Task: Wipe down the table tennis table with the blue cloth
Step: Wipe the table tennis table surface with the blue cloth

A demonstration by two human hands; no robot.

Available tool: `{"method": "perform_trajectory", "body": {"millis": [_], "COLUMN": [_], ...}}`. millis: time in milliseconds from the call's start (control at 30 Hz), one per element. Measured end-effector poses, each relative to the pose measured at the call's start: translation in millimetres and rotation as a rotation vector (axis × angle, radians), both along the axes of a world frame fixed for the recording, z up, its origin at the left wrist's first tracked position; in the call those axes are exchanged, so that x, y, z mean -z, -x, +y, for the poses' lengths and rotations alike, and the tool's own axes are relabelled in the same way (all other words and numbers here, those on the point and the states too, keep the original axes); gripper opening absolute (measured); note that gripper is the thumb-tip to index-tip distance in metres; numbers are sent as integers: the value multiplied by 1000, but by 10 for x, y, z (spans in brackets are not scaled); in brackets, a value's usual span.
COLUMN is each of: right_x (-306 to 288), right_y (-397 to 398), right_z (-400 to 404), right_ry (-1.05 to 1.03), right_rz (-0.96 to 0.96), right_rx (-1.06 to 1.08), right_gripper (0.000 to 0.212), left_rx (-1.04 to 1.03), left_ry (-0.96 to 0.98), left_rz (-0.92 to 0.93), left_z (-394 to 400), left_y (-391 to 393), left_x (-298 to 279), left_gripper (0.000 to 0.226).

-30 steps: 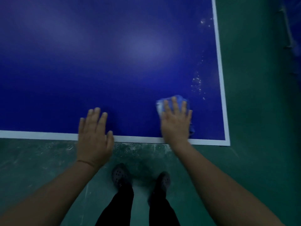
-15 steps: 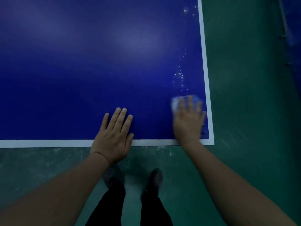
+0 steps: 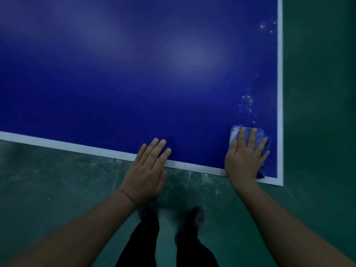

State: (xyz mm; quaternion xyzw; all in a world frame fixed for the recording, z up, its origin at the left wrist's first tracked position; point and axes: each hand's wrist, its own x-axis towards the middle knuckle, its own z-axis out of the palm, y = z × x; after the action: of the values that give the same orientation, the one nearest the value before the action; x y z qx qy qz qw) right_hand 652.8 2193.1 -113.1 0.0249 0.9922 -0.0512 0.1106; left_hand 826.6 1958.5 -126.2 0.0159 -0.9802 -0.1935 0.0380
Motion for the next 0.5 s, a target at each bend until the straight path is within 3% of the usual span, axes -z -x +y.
{"method": "perform_trajectory", "body": {"millis": [200, 300, 400, 500], "right_x": [-36, -22, -17, 0], "right_y": [-394, -335, -350, -657], "right_z": [-1477, -2276, -2889, -3069], "right_ry": [48, 72, 94, 70], "right_rz": [-34, 5, -1, -9], "right_rx": [-671, -858, -903, -1247], "right_gripper": [55, 54, 53, 53], "left_rx": [-383, -597, -789, -831], "left_ry": [-98, -104, -128, -145], "left_rz": [-33, -26, -25, 2], "left_z": [-500, -819, -1121, -1310], "left_y": [-669, -786, -880, -999], "left_x": [63, 47, 42, 43], "left_gripper": [63, 67, 70, 70]}}
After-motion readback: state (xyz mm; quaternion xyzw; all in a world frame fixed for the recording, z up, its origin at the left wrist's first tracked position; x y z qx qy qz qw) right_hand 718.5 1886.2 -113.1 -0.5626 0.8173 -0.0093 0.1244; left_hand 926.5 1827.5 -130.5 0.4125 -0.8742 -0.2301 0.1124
